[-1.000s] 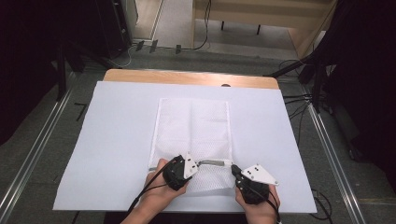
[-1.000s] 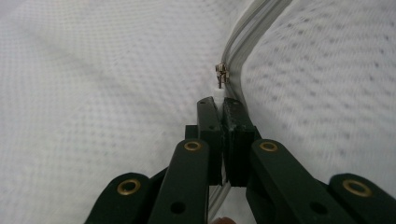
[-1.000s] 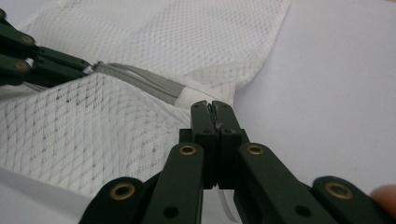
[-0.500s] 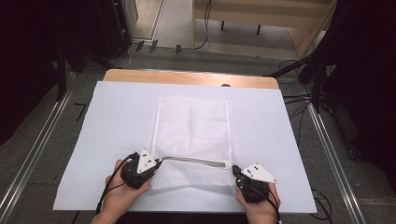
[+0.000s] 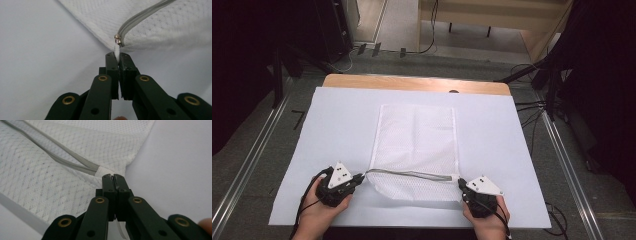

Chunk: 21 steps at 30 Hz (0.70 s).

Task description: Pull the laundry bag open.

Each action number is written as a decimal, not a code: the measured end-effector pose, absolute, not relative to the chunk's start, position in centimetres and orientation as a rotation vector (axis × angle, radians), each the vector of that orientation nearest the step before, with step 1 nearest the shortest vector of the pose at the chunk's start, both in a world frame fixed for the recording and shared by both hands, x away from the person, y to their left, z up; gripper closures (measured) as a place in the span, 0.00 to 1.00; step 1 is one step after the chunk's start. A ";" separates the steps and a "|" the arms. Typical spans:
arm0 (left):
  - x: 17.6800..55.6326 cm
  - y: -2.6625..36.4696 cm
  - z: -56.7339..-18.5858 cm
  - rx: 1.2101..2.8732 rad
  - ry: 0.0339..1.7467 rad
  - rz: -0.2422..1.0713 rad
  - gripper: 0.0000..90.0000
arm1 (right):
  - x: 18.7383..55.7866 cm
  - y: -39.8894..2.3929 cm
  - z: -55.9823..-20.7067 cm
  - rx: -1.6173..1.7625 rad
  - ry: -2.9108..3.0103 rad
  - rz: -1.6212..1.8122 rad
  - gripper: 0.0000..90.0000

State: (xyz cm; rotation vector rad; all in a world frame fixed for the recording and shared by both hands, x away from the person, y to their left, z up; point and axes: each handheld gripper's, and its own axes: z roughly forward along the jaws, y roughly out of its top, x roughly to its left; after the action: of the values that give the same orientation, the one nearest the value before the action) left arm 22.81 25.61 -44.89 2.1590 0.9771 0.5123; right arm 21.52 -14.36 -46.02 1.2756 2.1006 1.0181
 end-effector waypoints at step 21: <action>22.3 29.9 -44.0 1.763 1.070 0.418 0.14 | 21.3 -16.6 -45.3 1.242 2.041 1.214 0.15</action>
State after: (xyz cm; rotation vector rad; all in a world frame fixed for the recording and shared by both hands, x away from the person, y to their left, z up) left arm 22.28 29.86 -44.05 1.7627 1.0700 0.4178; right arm 21.32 -16.59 -45.29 1.2422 2.0411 1.2139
